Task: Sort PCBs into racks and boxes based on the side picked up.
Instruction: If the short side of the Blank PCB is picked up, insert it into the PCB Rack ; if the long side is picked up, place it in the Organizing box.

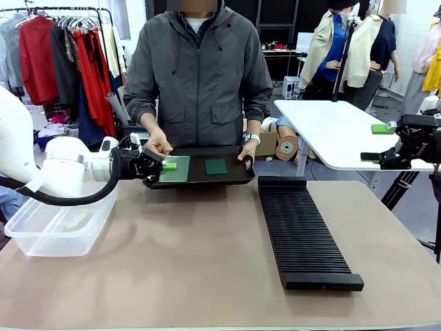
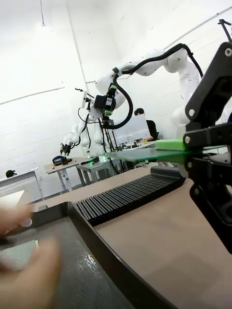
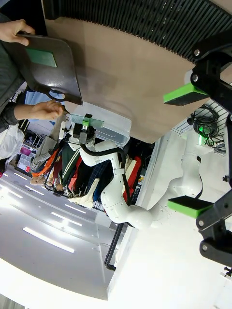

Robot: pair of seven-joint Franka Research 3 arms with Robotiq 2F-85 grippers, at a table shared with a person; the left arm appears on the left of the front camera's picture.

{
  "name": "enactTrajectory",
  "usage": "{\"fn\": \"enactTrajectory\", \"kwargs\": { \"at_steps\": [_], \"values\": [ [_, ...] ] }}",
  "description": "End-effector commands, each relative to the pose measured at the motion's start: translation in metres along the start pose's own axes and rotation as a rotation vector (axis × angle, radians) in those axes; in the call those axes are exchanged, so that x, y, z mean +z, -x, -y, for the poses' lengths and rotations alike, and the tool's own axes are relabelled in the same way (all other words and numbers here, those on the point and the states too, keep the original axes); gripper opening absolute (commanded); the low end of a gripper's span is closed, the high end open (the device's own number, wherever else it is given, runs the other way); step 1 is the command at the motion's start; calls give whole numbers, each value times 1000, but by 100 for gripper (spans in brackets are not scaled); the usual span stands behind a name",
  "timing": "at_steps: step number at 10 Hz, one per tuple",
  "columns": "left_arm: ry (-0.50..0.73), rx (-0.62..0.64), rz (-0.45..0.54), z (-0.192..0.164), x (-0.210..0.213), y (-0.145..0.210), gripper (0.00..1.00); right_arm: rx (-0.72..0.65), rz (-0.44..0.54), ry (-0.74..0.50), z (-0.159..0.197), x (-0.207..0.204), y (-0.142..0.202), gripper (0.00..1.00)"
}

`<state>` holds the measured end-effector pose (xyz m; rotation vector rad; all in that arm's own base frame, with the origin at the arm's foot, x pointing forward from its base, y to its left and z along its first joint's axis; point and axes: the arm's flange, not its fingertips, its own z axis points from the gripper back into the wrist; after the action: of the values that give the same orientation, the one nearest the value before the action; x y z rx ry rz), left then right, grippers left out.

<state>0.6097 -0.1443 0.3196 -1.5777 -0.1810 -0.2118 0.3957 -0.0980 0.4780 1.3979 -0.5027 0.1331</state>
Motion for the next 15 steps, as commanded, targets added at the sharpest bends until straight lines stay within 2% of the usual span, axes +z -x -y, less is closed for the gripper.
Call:
{"fn": "enactTrajectory", "kwargs": {
  "at_steps": [1, 11, 13, 15],
  "values": [
    [13, 0, -5, 1, 0, 0, 0, 8, -2, -8, -2, 1, 0, 100],
    [13, 16, -1, 7, 3, -1, 0, 8, -2, -8, -2, 1, 0, 100],
    [25, 88, -35, 33, 13, -5, 0, 8, -2, -8, -2, 1, 0, 100],
    [-61, 182, -89, 65, 34, -6, 0, 8, -2, -8, -2, 1, 0, 100]
  ]
}}
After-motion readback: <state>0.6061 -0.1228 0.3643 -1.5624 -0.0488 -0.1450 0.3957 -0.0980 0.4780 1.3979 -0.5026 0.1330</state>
